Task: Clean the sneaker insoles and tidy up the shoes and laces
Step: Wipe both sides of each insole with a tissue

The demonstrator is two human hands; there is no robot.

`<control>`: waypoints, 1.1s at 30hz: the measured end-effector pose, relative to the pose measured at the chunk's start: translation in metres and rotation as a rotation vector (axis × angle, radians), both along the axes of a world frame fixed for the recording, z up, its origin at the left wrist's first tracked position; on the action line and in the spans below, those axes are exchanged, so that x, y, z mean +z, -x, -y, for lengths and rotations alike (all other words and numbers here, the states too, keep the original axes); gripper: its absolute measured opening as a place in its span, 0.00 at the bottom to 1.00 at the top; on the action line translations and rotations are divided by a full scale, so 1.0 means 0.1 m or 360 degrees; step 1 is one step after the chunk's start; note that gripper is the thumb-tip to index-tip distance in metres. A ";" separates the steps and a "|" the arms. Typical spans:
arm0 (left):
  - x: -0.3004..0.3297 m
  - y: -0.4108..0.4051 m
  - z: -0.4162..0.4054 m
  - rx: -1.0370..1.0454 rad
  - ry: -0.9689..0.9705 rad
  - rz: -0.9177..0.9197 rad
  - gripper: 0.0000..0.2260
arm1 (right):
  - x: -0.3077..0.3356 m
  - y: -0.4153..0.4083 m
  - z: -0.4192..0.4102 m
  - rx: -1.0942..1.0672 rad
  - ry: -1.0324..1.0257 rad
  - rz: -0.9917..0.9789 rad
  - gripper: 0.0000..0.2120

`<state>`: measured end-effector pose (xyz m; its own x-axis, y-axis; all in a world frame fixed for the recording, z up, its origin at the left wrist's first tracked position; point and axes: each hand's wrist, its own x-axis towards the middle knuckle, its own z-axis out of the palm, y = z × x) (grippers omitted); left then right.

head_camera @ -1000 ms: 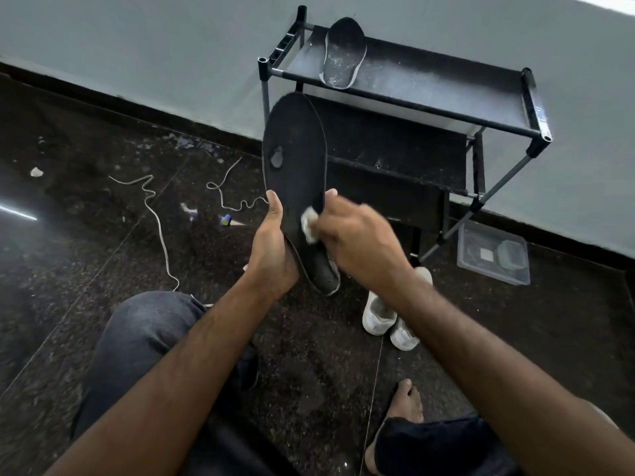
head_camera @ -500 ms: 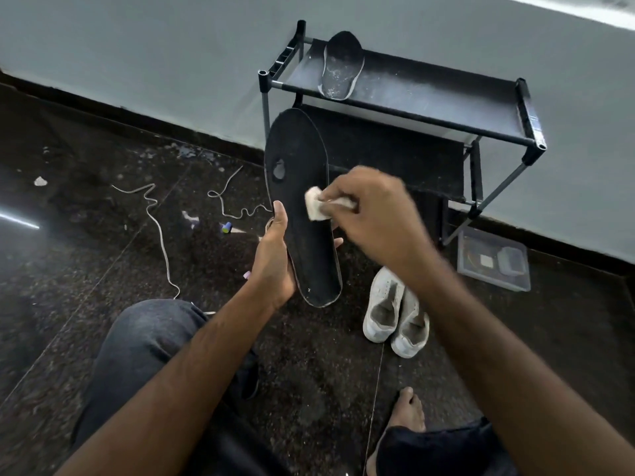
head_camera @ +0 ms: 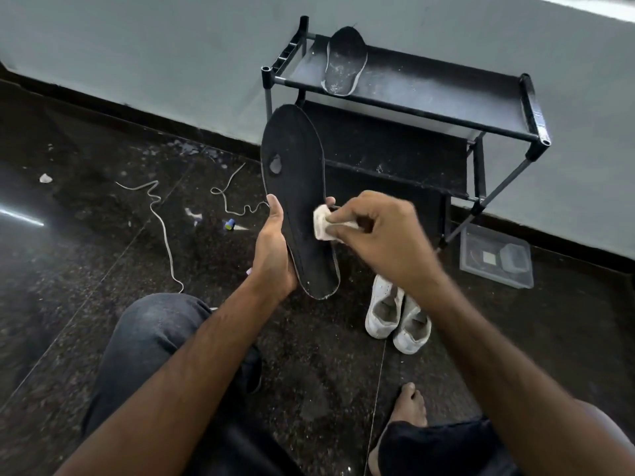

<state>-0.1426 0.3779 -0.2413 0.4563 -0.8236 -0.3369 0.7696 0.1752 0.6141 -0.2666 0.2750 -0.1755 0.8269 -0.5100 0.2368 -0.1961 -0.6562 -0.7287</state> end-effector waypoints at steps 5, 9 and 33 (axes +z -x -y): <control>-0.06 -0.06 -0.01 0.0136 -0.0095 0.0129 0.37 | -0.50 0.27 -0.47 0.0978 0.0453 -0.0912 0.07; -0.08 -0.03 0.00 0.0104 -0.0044 0.0182 0.37 | -0.25 0.44 -0.24 0.1000 0.0115 -0.1088 0.06; -0.13 0.01 0.06 0.0055 -0.0173 0.0640 0.14 | -0.20 0.11 0.23 -0.0448 -0.1588 0.0385 0.07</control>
